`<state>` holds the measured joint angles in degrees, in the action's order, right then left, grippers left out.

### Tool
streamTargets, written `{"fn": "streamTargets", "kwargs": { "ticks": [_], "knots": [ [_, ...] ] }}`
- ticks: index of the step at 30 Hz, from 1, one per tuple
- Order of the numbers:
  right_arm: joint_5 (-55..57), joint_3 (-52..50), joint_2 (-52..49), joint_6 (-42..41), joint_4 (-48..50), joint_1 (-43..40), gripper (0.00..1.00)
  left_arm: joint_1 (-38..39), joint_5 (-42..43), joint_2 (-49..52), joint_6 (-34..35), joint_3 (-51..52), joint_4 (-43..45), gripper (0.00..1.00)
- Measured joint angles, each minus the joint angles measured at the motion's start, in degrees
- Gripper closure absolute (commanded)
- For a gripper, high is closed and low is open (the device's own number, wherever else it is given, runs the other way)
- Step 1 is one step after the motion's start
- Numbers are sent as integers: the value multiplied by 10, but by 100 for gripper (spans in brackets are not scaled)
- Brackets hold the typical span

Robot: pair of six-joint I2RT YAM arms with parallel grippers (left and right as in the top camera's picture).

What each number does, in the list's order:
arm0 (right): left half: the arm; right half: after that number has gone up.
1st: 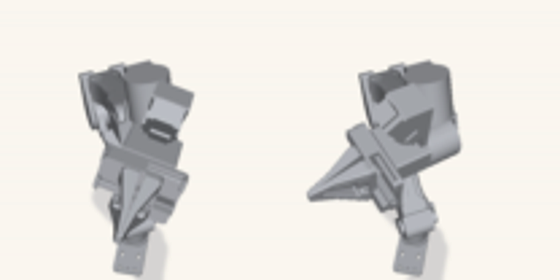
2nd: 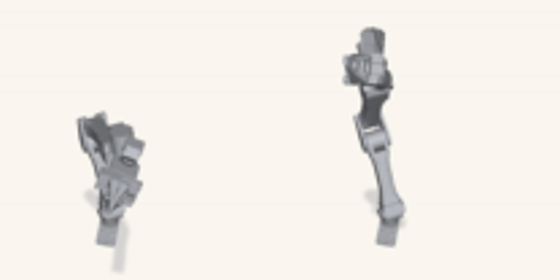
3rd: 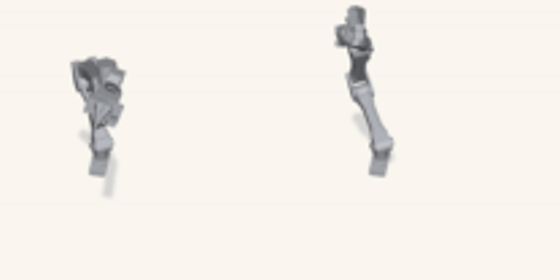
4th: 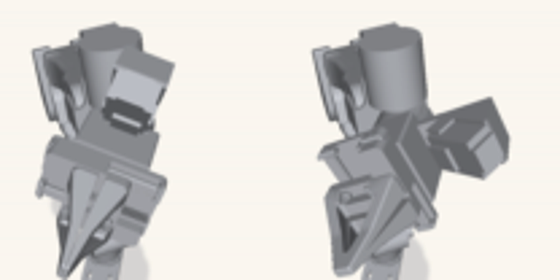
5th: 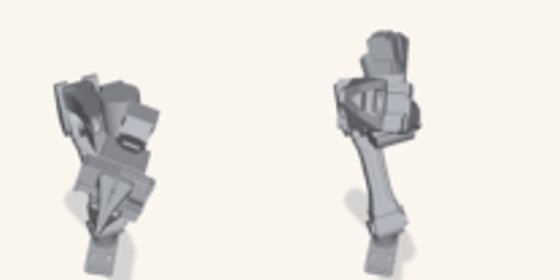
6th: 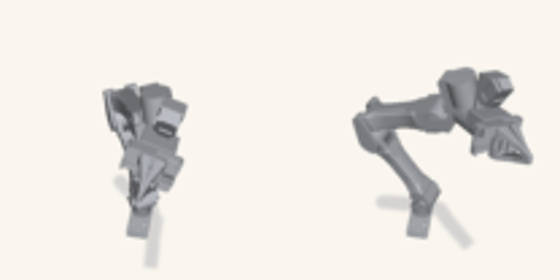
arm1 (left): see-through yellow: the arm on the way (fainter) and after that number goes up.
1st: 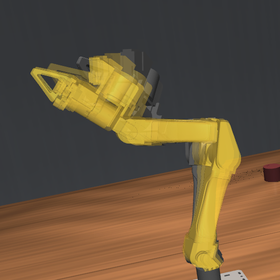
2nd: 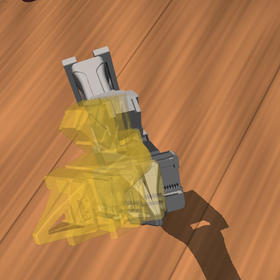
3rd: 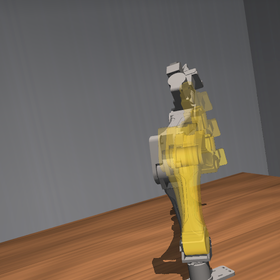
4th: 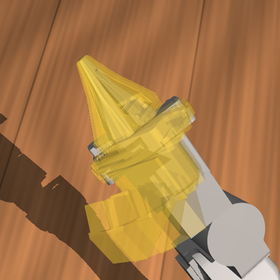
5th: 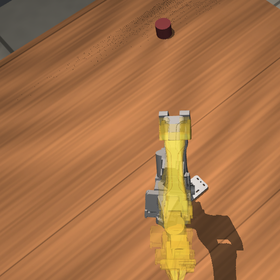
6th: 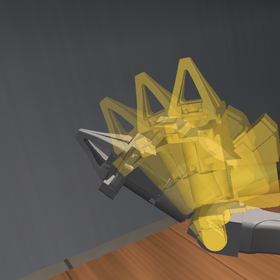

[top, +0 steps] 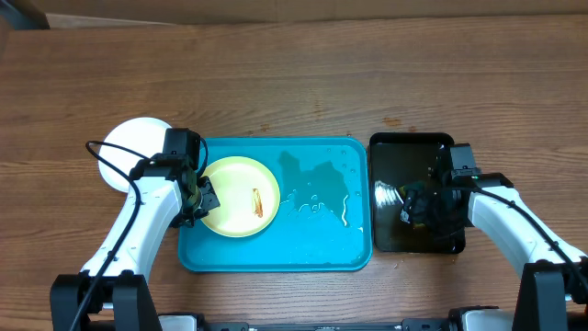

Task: Clean dirty plates on tray and stack at the side
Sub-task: 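Dip and rinse the sponge in the basin water with the right gripper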

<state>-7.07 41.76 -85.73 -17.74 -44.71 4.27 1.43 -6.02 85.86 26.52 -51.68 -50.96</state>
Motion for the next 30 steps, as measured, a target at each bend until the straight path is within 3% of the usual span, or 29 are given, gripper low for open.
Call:
{"fn": "streamTargets", "kwargs": {
  "ticks": [1, 2, 3, 5, 6, 10, 11, 13, 15, 16, 20, 25, 27, 30],
  "knots": [
    [1, -2, 0, -1, 4, 0, 18, 0, 0, 0, 0, 0, 0, 96],
    [1, -4, 0, 0, 12, 0, 24, 0, 0, 0, 0, 0, 0, 96],
    [5, -7, 3, -1, 28, 0, 37, 0, 0, 0, 0, 0, 0, 96],
    [13, -16, 5, 1, 70, 0, 82, 0, 0, 0, 0, 0, 0, 96],
    [18, -21, 6, 0, 83, 0, 96, 0, 0, 0, 0, 0, 0, 96],
    [16, -30, 6, -1, 84, 0, 93, 0, 0, 0, 0, 0, 0, 96],
    [15, -29, 6, -1, 80, 0, 83, 0, 0, 0, 0, 0, 0, 96],
    [15, -25, 5, -1, 64, 0, 40, 0, 0, 0, 0, 0, 0, 92],
    [14, -5, 4, 0, 5, 0, 21, 0, 0, 0, -1, 0, 0, 87],
    [14, 19, 0, 2, -27, 0, 20, 0, 0, 0, -2, 0, -2, 86],
    [13, 70, -2, 18, -12, 0, 20, 0, 0, 0, -3, 0, -1, 85],
    [13, 63, -2, 29, 42, 0, 21, 0, 0, 0, -4, 0, -1, 84],
    [14, 42, -2, 30, 66, 0, 25, 0, 0, 0, -4, 0, 0, 78],
    [13, 6, -2, 33, 94, 0, 90, 0, -1, 0, -6, 0, -1, 65]
  ]
}}
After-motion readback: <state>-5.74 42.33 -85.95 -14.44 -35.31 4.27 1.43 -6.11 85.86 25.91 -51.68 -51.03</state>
